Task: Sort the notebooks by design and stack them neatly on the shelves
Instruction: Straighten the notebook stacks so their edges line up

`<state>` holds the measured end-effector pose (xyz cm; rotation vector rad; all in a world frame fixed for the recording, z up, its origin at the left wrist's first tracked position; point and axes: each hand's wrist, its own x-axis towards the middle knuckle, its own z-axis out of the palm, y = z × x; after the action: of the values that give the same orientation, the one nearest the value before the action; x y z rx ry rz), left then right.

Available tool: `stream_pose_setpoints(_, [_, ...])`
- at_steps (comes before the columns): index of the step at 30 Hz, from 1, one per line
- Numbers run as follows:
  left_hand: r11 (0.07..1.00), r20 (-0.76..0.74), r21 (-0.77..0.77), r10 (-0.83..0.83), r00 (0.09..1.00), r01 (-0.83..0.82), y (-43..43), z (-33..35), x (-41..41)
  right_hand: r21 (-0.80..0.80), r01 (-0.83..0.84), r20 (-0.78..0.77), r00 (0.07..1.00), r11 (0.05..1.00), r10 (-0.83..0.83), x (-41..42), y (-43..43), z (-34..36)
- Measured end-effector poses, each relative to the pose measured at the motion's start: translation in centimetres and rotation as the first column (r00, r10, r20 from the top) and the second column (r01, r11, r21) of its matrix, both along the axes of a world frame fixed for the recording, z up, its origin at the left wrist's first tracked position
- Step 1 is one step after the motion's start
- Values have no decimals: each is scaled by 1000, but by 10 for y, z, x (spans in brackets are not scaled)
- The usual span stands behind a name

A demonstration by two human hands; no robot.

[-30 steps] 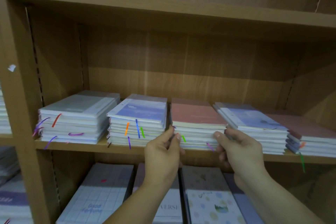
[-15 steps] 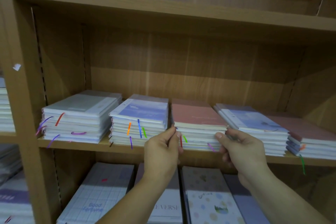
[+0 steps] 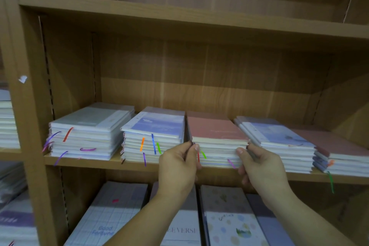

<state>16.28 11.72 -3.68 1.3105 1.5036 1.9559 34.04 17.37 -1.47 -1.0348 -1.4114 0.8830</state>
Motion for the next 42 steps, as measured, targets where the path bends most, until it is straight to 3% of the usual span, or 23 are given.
stream_pose_setpoints(8, [999,-14,-19,39,999,-40,-1,2,1,22,24,57,998,999,-26,2,-2,1])
stream_pose_setpoints(20, [999,-162,24,42,986,-39,-3,17,-5,62,-16,381,925,998,-9,16,9,19])
stream_pose_setpoints(27, [1000,-182,15,10,983,-7,-3,14,-8,80,10,369,929,997,-39,19,15,17])
stream_pose_setpoints(33, [999,-186,18,36,982,-34,1,8,-10,19,-58,259,965,998,51,15,9,22])
stream_pose_setpoints(37, [999,-218,37,43,975,-36,3,5,-10,51,-37,320,947,998,19,15,11,23])
stream_pose_setpoints(42, [999,-157,35,44,987,-39,7,3,-12,82,-54,356,934,995,22,13,10,21])
